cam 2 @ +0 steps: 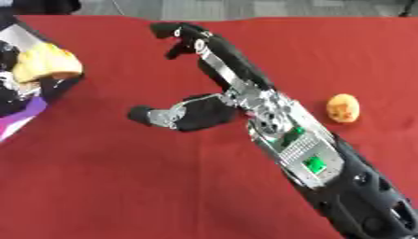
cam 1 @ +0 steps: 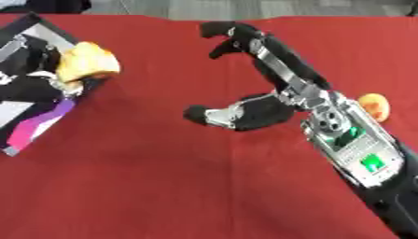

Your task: Pick up the objects with one hand, pass them to the other hand, and then place them into the box on the other side of the table.

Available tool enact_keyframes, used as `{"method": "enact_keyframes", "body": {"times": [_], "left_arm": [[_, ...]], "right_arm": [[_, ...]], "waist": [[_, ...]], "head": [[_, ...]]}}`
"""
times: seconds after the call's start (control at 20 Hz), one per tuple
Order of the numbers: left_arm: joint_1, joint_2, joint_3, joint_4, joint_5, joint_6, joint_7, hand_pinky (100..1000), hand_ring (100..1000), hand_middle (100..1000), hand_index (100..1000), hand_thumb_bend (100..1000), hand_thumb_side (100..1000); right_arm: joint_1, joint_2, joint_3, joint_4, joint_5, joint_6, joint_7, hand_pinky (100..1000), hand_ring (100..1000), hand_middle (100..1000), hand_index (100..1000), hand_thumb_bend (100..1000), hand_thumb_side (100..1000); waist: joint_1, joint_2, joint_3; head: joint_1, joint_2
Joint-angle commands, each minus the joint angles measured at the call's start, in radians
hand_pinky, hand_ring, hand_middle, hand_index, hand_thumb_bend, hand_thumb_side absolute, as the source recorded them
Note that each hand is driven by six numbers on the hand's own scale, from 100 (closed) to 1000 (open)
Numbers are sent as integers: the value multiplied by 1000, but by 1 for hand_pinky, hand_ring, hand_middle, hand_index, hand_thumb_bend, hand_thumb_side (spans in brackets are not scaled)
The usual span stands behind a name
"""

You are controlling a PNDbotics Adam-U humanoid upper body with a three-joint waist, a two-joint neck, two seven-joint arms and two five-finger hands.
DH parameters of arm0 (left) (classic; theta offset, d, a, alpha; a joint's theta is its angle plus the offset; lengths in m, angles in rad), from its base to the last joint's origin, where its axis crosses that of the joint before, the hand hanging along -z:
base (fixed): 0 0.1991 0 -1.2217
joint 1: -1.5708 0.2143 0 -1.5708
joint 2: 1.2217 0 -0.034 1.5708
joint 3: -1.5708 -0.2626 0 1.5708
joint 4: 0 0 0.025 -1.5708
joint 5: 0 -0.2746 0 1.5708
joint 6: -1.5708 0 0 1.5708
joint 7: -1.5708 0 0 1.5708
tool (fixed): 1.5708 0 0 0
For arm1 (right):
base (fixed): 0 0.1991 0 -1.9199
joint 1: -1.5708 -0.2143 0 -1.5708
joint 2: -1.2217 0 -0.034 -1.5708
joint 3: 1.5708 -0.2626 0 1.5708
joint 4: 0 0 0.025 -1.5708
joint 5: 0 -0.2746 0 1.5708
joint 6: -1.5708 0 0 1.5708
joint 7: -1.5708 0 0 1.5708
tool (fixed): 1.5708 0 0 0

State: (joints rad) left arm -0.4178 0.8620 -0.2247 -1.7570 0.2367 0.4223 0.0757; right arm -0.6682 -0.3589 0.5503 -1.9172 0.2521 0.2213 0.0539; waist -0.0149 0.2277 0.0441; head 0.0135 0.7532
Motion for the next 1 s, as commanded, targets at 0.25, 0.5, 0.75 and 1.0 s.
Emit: {"method": "enact_keyframes", "body": {"times": [0.25, 0.5, 0.75, 1.0], "left_arm": [[12, 46, 90, 114, -20, -17, 82, 795, 602, 405, 339, 474, 100], [2, 38, 109, 200, -45, -14, 94, 795, 607, 411, 351, 462, 100], [-20, 29, 114, 284, -88, -7, 91, 797, 613, 425, 378, 431, 100], [-45, 18, 118, 356, -151, -3, 100, 803, 624, 459, 439, 441, 100]], "right_arm": [[-10, -28, -18, -28, -8, 0, -5, 861, 755, 850, 915, 631, 443], [-10, -30, -20, -32, -12, 1, -5, 860, 753, 849, 913, 633, 443], [-9, -31, -23, -35, -14, 2, -7, 860, 753, 849, 909, 632, 443], [-9, -31, -26, -39, -19, 5, -9, 860, 752, 848, 908, 631, 442]], "waist": [[-13, -2, 1], [-15, -3, 0], [-18, -3, -4], [-20, -3, -5]], "head": [[31, -14], [44, -17], [58, -21], [67, -22]]}}
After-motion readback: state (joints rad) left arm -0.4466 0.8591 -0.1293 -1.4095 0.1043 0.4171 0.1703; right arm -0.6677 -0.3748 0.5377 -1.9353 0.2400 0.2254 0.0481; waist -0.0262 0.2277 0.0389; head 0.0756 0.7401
